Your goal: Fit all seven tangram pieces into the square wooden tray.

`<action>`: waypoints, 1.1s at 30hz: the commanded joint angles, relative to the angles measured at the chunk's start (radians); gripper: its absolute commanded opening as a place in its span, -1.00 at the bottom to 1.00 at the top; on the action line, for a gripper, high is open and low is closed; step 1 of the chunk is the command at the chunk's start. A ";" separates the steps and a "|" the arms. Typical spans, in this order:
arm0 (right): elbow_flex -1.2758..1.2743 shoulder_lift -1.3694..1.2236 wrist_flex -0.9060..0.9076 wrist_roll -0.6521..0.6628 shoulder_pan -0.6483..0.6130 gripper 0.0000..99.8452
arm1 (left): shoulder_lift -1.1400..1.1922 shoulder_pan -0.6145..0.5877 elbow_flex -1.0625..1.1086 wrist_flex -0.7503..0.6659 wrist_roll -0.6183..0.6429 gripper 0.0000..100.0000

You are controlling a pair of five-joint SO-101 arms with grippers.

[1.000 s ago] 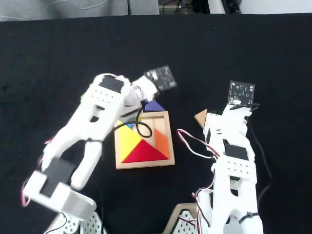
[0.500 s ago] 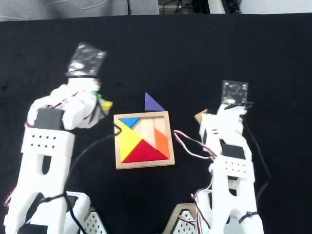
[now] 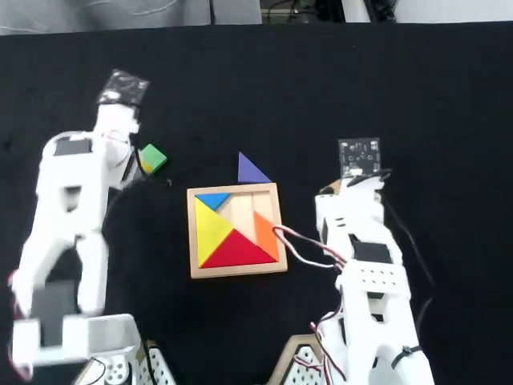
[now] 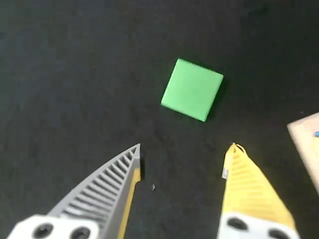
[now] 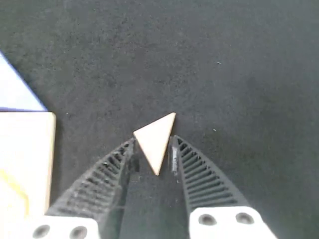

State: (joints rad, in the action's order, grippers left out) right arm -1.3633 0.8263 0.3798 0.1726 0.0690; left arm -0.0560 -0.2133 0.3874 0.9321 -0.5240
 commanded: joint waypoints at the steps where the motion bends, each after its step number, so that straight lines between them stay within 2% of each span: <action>1: 0.005 0.022 -0.028 0.028 -0.023 -0.77 | 0.302 0.051 -0.357 0.137 -0.166 -0.46; 7: 0.005 0.022 -0.026 0.029 -0.023 -0.77 | 0.592 0.079 -0.766 0.267 -0.186 -0.46; 10: 0.007 0.022 -0.025 0.029 -0.023 -0.77 | 0.718 0.082 -0.938 0.347 -0.187 -0.36; 13: 0.007 0.022 -0.025 0.029 -0.023 -0.77 | 0.836 0.079 -1.087 0.405 -0.187 -0.27; 18: 0.008 0.022 -0.023 0.029 -0.023 -0.77 | 1.005 0.074 -1.320 0.525 -0.189 -0.27; 21: 0.008 0.022 -0.023 0.029 -0.023 -0.77 | 1.094 0.059 -1.435 0.583 -0.239 -0.27; 27: 0.008 0.022 -0.029 0.029 -0.020 -0.77 | 1.229 0.058 -1.638 0.741 -0.331 -0.44; 30: 0.008 0.022 -0.031 0.029 -0.017 -0.77 | 1.275 0.062 -1.768 0.790 -0.321 -0.48; 33: 0.008 0.025 -0.031 0.029 -0.015 -0.77 | 1.310 0.051 -1.886 0.804 -0.253 -0.48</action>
State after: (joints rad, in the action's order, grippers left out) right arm -1.3633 0.8263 0.3705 0.1941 0.0598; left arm 1.2375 -0.1442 -1.3280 1.7131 -0.8309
